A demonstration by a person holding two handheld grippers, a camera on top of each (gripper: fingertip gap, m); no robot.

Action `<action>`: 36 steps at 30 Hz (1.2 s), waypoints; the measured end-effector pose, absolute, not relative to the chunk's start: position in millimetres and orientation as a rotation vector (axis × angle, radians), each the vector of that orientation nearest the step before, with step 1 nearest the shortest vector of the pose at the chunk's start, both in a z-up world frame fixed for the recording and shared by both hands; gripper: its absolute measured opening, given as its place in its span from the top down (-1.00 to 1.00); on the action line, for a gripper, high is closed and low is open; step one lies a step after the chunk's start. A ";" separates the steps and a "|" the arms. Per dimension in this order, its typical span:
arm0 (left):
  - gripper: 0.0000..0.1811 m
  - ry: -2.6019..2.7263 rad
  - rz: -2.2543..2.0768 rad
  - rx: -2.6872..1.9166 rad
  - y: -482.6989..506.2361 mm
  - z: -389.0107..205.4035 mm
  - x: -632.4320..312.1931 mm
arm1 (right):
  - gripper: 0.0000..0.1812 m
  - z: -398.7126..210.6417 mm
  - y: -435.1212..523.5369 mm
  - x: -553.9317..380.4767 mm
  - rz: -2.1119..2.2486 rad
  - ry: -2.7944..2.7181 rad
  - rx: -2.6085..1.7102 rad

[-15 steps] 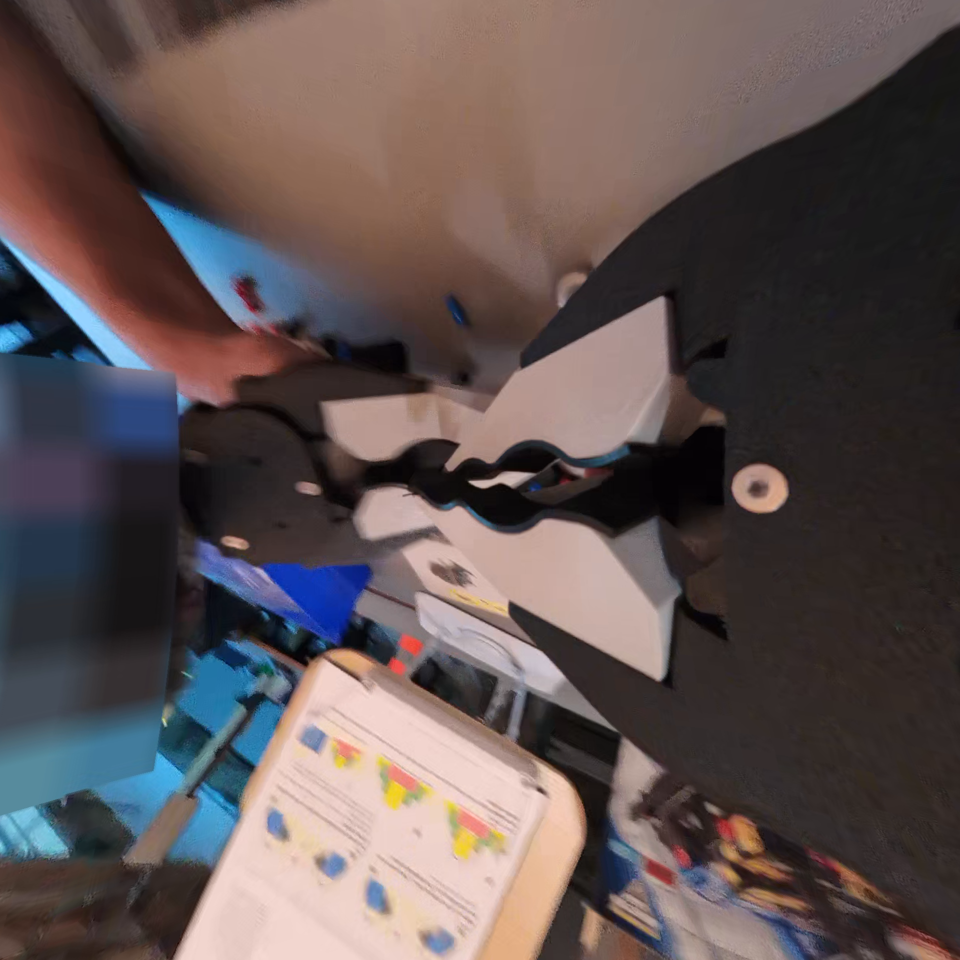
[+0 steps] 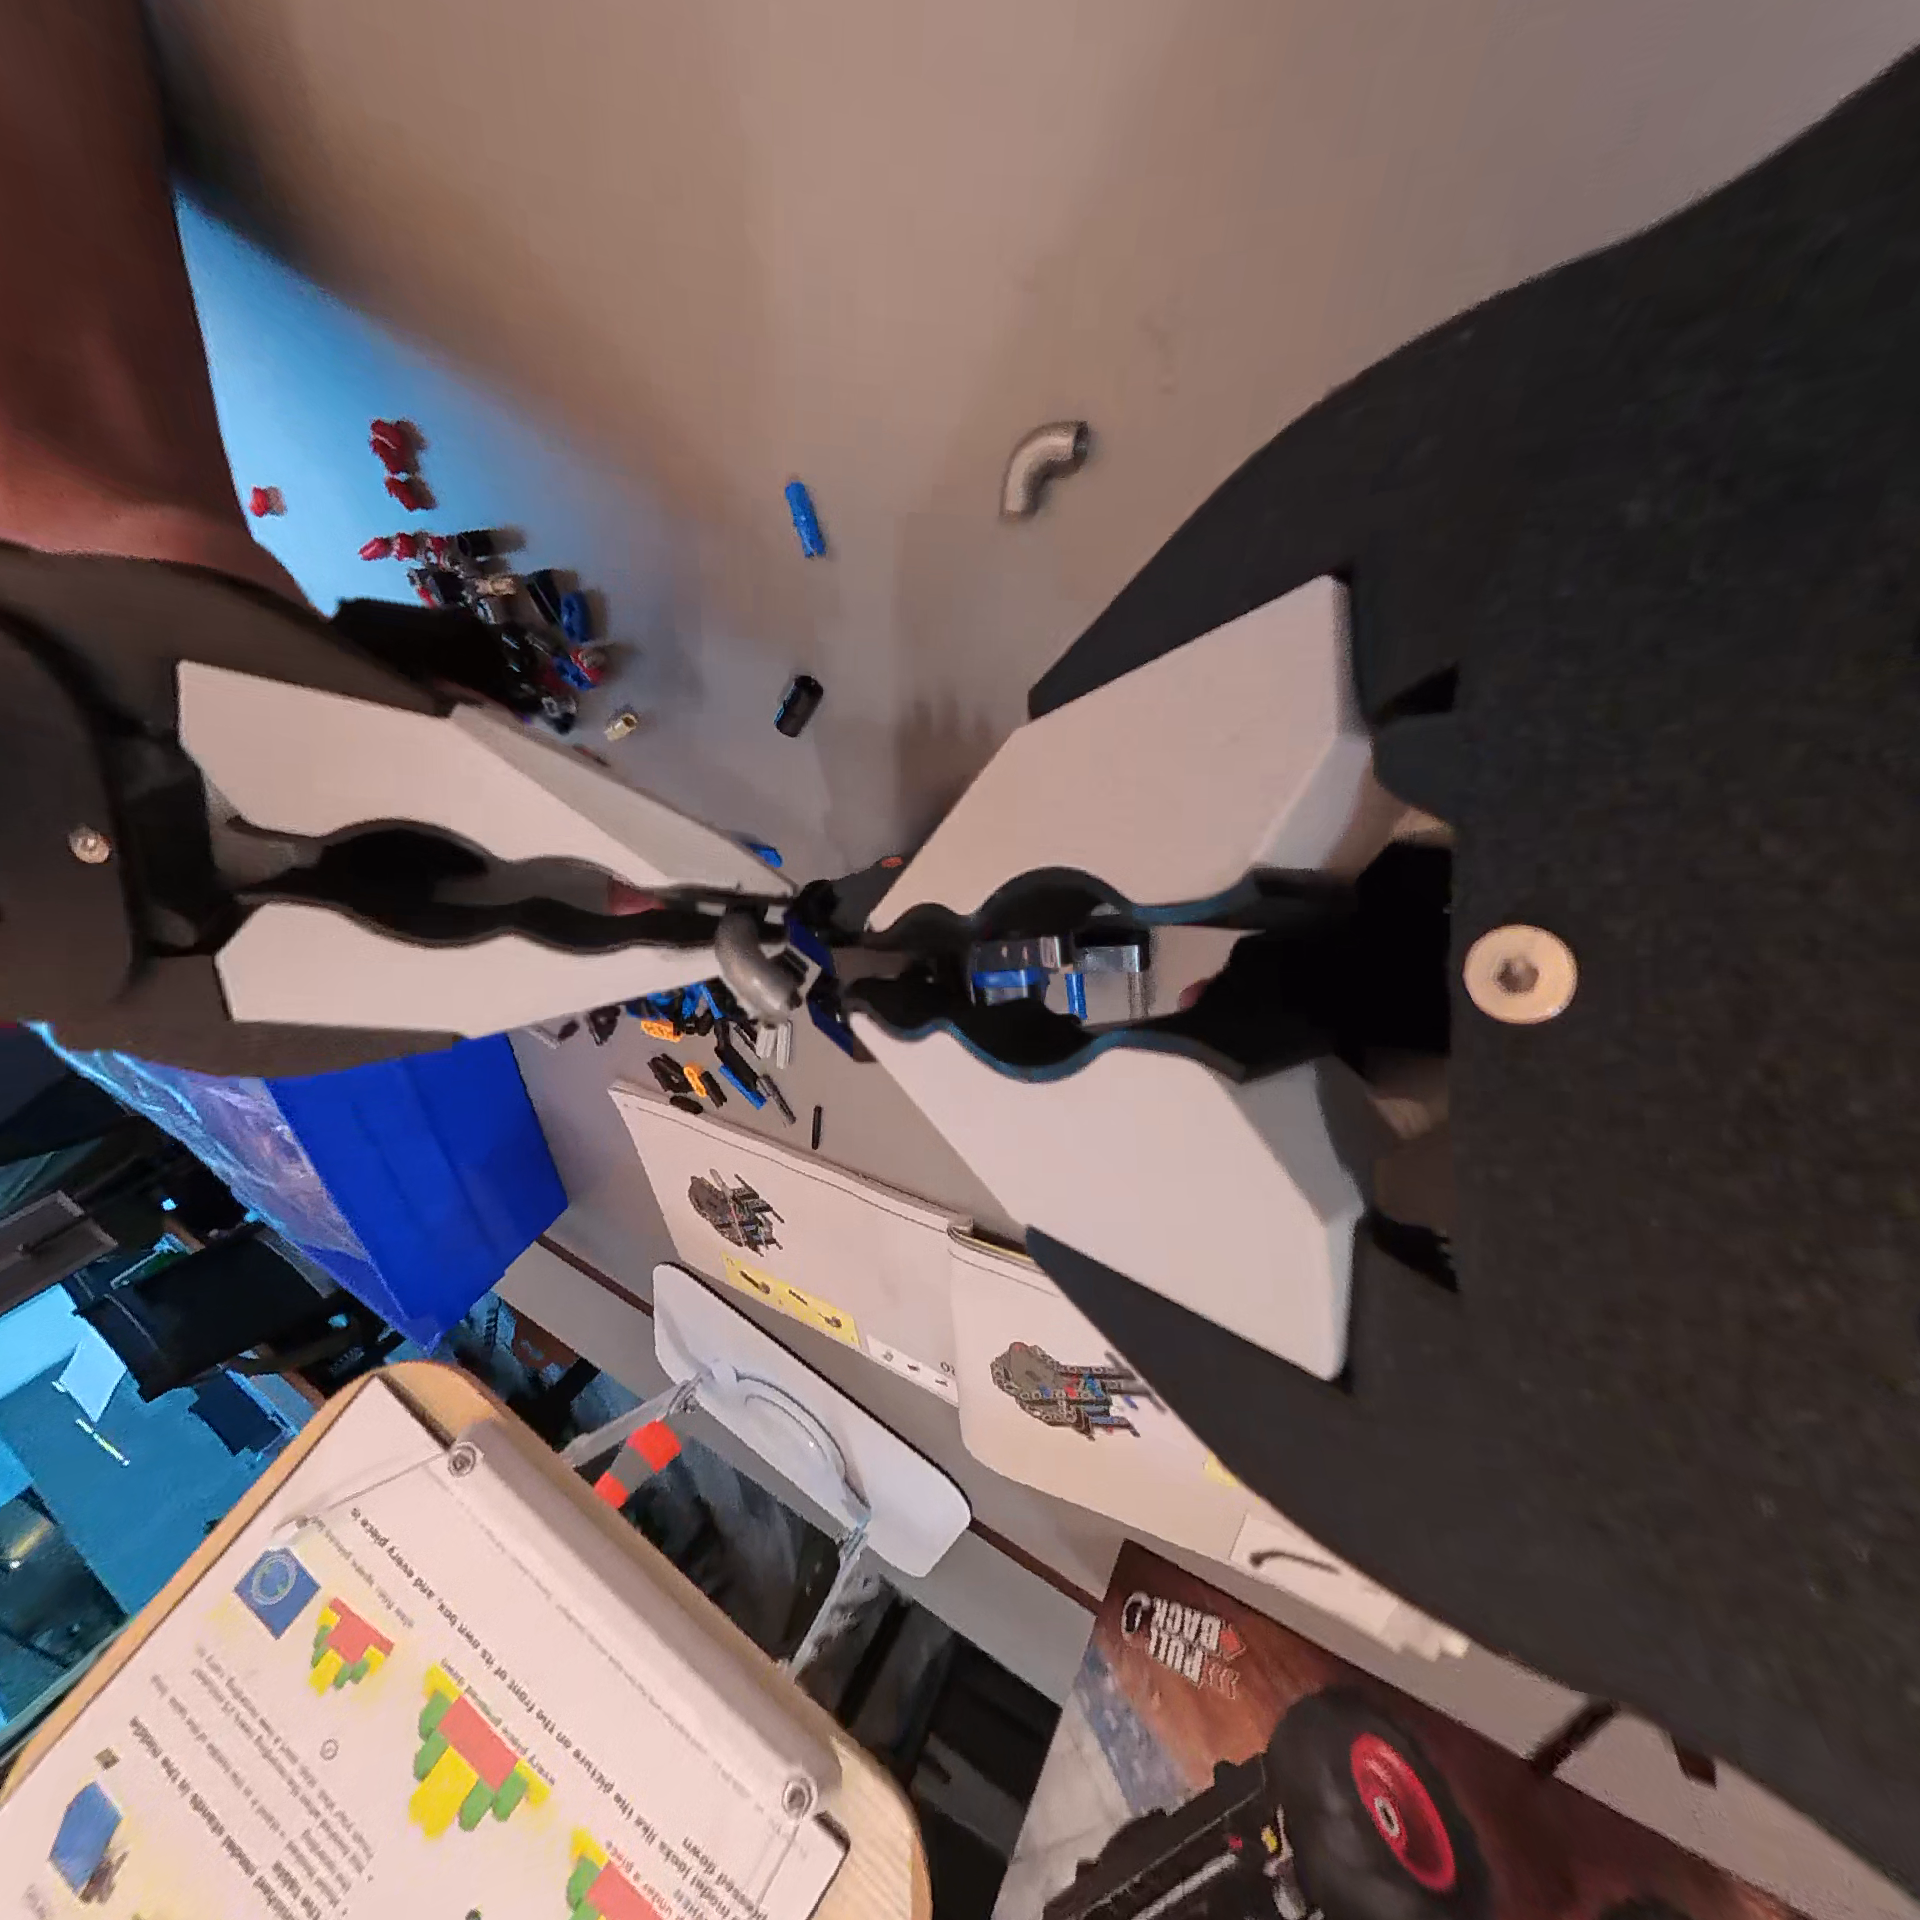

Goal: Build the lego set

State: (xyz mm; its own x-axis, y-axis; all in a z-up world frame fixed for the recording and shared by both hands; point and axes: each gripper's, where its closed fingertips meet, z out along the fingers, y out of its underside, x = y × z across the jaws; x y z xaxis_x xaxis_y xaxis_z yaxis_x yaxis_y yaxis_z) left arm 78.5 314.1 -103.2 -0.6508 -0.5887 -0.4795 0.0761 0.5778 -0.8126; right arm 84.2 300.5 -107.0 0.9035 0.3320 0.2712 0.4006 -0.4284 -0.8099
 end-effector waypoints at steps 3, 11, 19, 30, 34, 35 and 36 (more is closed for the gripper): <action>0.93 2.021 -1.152 -0.457 318.2 -97.2 80.5 | 0.93 -105.9 301.2 81.5 -0.036 -0.503 -2.047; 0.69 2.039 -1.132 -0.218 302.7 -95.5 61.1 | 0.93 -116.7 299.0 61.7 0.274 -0.450 -2.093; 0.92 2.075 -1.030 -0.070 289.7 -112.4 49.9 | 0.93 -126.4 288.9 42.7 0.261 -0.606 -2.157; 0.94 2.142 -1.796 -0.721 303.8 -78.6 61.3 | 0.63 -75.1 292.8 58.3 -0.159 -0.675 -1.858; 0.93 2.377 -1.952 -0.806 295.6 -89.4 43.2 | 0.52 -91.3 291.3 42.3 -0.312 -0.865 -1.878; 0.93 2.415 -1.955 -0.815 294.3 -92.2 40.3 | 0.54 -97.2 291.0 37.6 -0.339 -0.920 -1.888; 0.93 2.479 -1.951 -0.804 292.5 -95.9 34.5 | 0.54 -100.1 291.1 34.6 -0.374 -0.965 -1.885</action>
State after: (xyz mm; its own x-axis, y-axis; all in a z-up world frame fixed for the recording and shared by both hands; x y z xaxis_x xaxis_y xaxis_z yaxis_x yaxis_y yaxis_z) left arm 34.5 292.5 -95.9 -0.8720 -0.3071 0.3811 -0.4426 0.1624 -0.8819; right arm 34.6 291.1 -100.1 0.6416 0.4632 0.6114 0.7543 -0.2364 -0.6125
